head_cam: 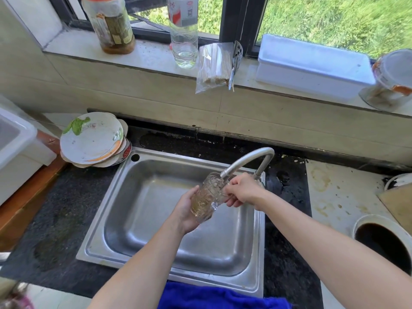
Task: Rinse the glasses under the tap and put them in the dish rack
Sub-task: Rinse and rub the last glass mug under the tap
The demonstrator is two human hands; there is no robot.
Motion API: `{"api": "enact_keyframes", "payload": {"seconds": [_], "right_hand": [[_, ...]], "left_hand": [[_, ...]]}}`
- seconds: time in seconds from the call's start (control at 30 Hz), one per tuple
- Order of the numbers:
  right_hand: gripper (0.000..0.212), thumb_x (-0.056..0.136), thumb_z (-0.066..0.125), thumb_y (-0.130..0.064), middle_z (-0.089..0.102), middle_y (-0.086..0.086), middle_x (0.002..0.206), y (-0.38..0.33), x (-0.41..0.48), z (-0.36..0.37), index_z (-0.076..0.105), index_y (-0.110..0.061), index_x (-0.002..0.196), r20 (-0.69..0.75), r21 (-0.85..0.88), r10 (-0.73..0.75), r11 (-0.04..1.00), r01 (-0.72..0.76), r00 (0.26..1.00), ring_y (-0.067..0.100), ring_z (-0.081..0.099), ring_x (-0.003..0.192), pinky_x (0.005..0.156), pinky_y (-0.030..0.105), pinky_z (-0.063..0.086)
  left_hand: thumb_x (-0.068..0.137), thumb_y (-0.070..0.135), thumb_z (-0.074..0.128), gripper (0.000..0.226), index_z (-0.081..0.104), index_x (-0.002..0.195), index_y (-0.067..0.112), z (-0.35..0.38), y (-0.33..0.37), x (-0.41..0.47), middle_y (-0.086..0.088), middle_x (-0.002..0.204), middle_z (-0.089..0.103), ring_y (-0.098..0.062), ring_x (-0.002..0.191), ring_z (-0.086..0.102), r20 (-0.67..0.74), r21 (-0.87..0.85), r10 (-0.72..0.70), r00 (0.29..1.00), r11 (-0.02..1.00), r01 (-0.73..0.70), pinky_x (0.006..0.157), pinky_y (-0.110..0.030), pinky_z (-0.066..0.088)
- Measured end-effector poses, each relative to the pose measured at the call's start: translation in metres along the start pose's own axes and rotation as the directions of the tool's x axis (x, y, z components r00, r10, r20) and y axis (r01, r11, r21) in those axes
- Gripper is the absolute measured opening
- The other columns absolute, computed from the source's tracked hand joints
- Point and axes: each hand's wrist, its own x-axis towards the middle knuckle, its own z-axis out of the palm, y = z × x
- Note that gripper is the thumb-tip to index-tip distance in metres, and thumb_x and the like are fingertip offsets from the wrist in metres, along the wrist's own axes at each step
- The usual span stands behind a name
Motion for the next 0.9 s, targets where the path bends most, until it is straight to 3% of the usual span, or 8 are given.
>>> {"api": "enact_keyframes", "payload": {"seconds": [0.1, 0.23, 0.33, 0.37, 0.47, 0.6, 0.77, 0.9], "right_hand": [[0.014, 0.094, 0.057, -0.012, 0.072, 0.010, 0.081, 0.001, -0.002, 0.000, 0.066, -0.003, 0.089, 0.025, 0.001, 0.040, 0.999, -0.040, 0.999, 0.016, 0.068, 0.057, 0.047, 0.022, 0.048], [0.011, 0.091, 0.065, -0.014, 0.070, 0.002, 0.077, 0.003, 0.005, -0.004, 0.069, -0.007, 0.099, 0.057, 0.029, -0.011, 1.000, 0.009, 0.998, 0.010, 0.064, 0.054, 0.049, 0.022, 0.050], [0.013, 0.091, 0.064, -0.007, 0.070, 0.010, 0.078, 0.013, 0.009, -0.003, 0.069, 0.001, 0.100, 0.088, 0.120, 0.033, 0.992, -0.044, 0.996, 0.014, 0.065, 0.054, 0.047, 0.021, 0.051], [0.013, 0.092, 0.063, -0.005, 0.069, 0.014, 0.077, 0.017, 0.009, -0.001, 0.067, 0.003, 0.100, 0.107, 0.179, 0.072, 0.980, -0.091, 0.992, 0.016, 0.065, 0.055, 0.045, 0.020, 0.050], [0.013, 0.093, 0.058, -0.003, 0.068, 0.015, 0.068, 0.031, 0.011, 0.006, 0.065, 0.007, 0.099, 0.167, 0.367, 0.209, 0.894, -0.257, 0.964, 0.012, 0.061, 0.047, 0.040, 0.017, 0.048], [0.022, 0.100, 0.050, -0.012, 0.071, 0.019, 0.075, 0.046, 0.015, 0.017, 0.060, 0.007, 0.106, 0.335, 0.569, 0.286, 0.698, -0.434, 0.898, 0.009, 0.057, 0.041, 0.037, 0.015, 0.048], [0.035, 0.102, 0.041, -0.023, 0.069, 0.023, 0.090, 0.056, 0.016, 0.022, 0.061, 0.004, 0.112, 0.489, 0.629, 0.217, 0.584, -0.514, 0.845, 0.012, 0.056, 0.040, 0.036, 0.014, 0.046], [0.027, 0.100, 0.047, -0.012, 0.070, 0.025, 0.098, 0.055, 0.017, 0.020, 0.058, 0.008, 0.115, 0.475, 0.601, 0.211, 0.631, -0.490, 0.854, 0.011, 0.061, 0.045, 0.041, 0.015, 0.050]], "left_hand": [[0.090, 0.045, 0.046, 0.039, 0.070, 0.085, 0.014, 0.000, 0.000, -0.001, -0.006, 0.075, 0.065, -0.022, 0.055, 0.055, -0.042, 0.112, -0.032, 0.999, 0.993, 0.037, 0.046, -0.024, 0.036], [0.091, 0.050, 0.046, 0.043, 0.068, 0.090, 0.013, 0.001, 0.006, -0.005, -0.008, 0.080, 0.070, -0.025, 0.063, 0.062, -0.079, 0.189, -0.145, 0.986, 0.969, 0.157, 0.059, -0.029, 0.048], [0.092, 0.052, 0.047, 0.043, 0.060, 0.106, 0.014, 0.001, 0.014, -0.007, -0.014, 0.106, 0.066, -0.030, 0.086, 0.064, -0.135, 0.101, -0.050, 0.990, 0.993, 0.064, 0.078, -0.038, 0.050], [0.092, 0.051, 0.047, 0.041, 0.060, 0.106, 0.014, 0.003, 0.018, -0.010, -0.013, 0.105, 0.066, -0.029, 0.088, 0.063, -0.150, 0.096, 0.012, 0.989, 0.995, 0.002, 0.080, -0.039, 0.049], [0.093, 0.049, 0.048, 0.037, 0.064, 0.090, 0.016, 0.012, 0.023, -0.018, -0.005, 0.083, 0.065, -0.024, 0.078, 0.061, -0.167, 0.294, 0.214, 0.962, 0.943, -0.159, 0.068, -0.031, 0.047], [0.089, 0.028, 0.058, 0.014, 0.058, 0.079, 0.017, 0.019, 0.023, -0.021, -0.001, 0.071, 0.059, -0.016, 0.063, 0.054, -0.143, 0.664, 0.457, 0.878, 0.702, -0.257, 0.053, -0.025, 0.041], [0.084, 0.012, 0.053, 0.010, 0.052, 0.075, 0.015, 0.021, 0.036, -0.021, -0.004, 0.064, 0.052, -0.020, 0.059, 0.049, -0.175, 0.832, 0.506, 0.845, 0.534, -0.148, 0.050, -0.030, 0.039], [0.086, 0.007, 0.052, 0.013, 0.057, 0.075, 0.012, 0.021, 0.039, -0.024, -0.004, 0.065, 0.054, -0.022, 0.063, 0.053, -0.164, 0.817, 0.470, 0.867, 0.557, -0.148, 0.049, -0.027, 0.042]]}}
